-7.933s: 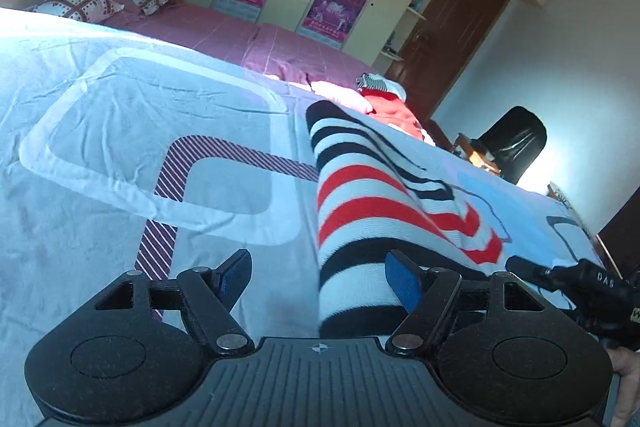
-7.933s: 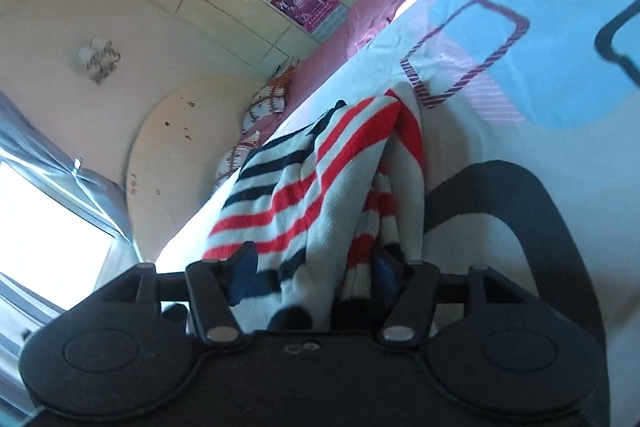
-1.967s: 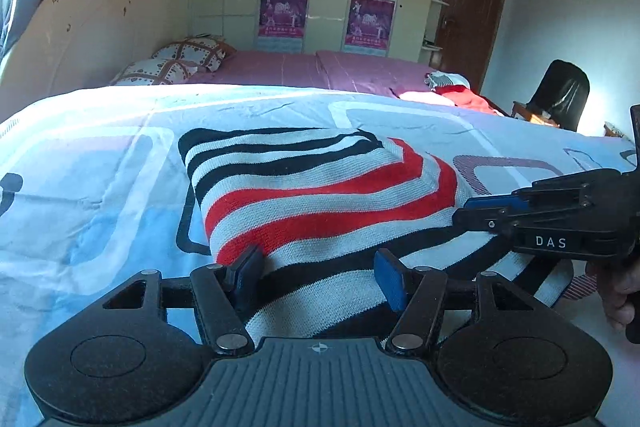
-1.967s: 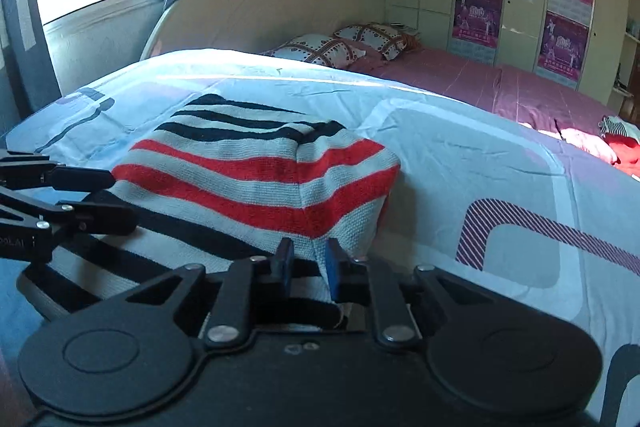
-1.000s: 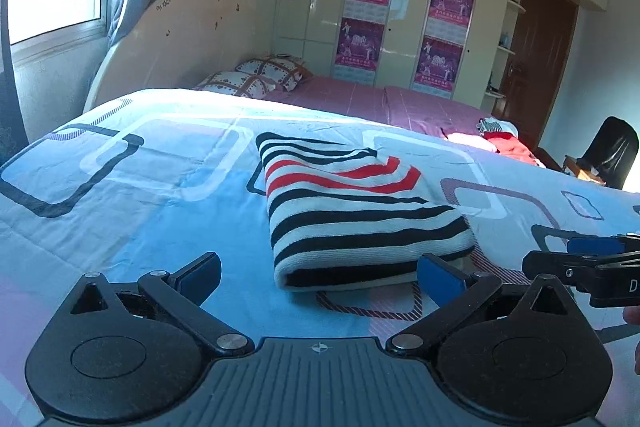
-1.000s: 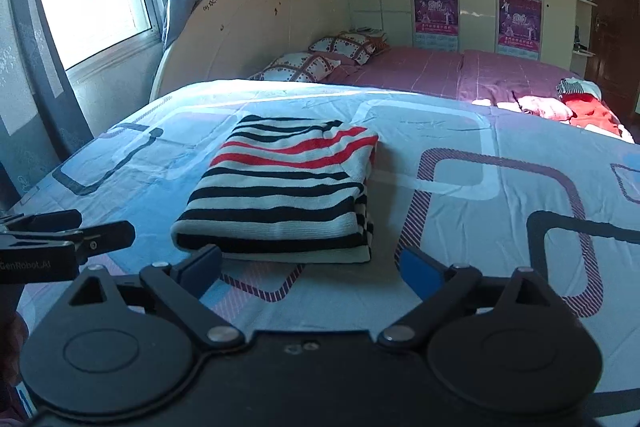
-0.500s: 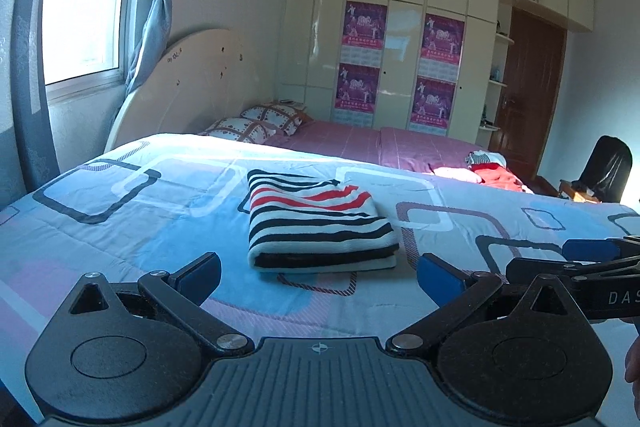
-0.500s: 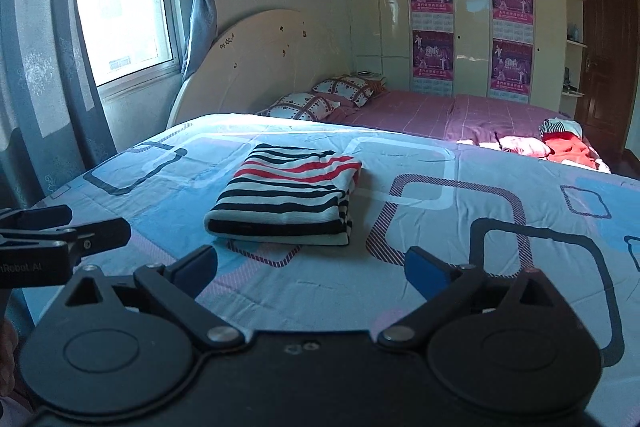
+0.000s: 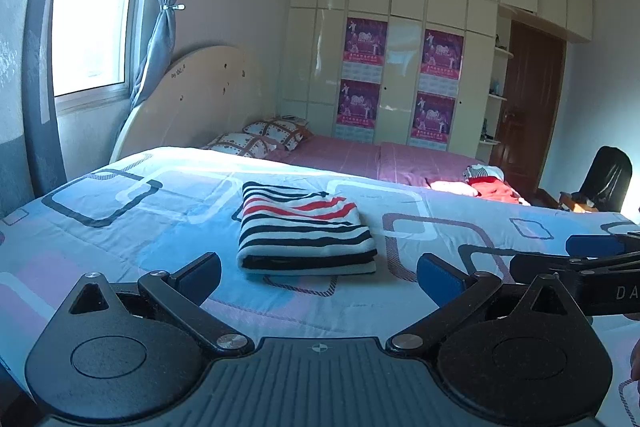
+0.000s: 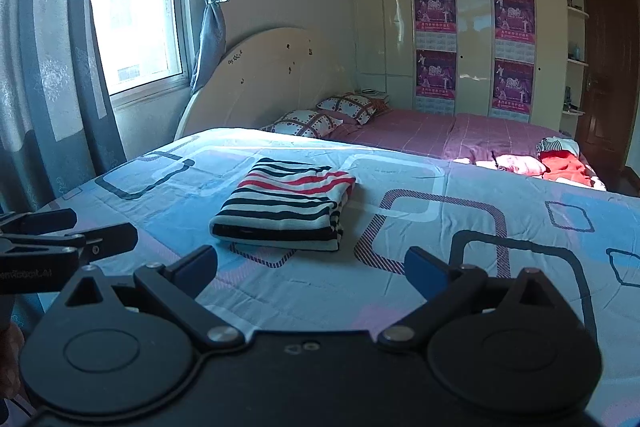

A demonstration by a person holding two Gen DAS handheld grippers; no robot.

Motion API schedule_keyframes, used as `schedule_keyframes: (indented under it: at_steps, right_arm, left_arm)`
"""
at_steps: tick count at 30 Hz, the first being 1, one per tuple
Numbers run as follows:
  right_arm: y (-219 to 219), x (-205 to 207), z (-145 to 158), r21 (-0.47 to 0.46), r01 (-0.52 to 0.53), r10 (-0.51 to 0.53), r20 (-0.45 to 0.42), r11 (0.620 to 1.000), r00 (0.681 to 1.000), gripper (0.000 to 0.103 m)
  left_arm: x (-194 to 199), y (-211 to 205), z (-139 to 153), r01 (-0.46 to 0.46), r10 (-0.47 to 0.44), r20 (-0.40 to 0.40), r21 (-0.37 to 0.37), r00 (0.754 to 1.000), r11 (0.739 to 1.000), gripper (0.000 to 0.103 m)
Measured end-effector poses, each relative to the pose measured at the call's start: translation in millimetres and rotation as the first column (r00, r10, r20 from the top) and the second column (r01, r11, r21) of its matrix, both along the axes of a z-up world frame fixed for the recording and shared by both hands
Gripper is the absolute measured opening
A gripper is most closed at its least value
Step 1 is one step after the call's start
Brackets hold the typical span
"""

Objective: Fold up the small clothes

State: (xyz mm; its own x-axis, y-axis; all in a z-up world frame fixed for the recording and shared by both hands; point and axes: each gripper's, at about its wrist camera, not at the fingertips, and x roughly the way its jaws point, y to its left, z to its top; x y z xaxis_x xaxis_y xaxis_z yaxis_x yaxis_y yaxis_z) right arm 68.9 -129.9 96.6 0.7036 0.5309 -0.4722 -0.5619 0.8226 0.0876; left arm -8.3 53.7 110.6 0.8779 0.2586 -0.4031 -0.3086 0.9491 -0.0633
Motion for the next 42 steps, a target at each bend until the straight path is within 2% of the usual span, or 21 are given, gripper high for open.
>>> schedule_keyframes:
  at_steps: [16, 42]
  right_arm:
    - [-9, 6, 0, 0.015, -0.003, 0.003, 0.007, 1.000, 1.000, 0.100]
    - [1, 3, 1, 0.009, -0.003, 0.003, 0.002, 1.000, 1.000, 0.100]
  left_arm:
    - [7, -12, 7, -0.004, 0.004, 0.007, 0.022, 1.000, 1.000, 0.103]
    - [9, -4, 8, 0.005, -0.005, 0.001, 0.029, 1.000, 1.000, 0.103]
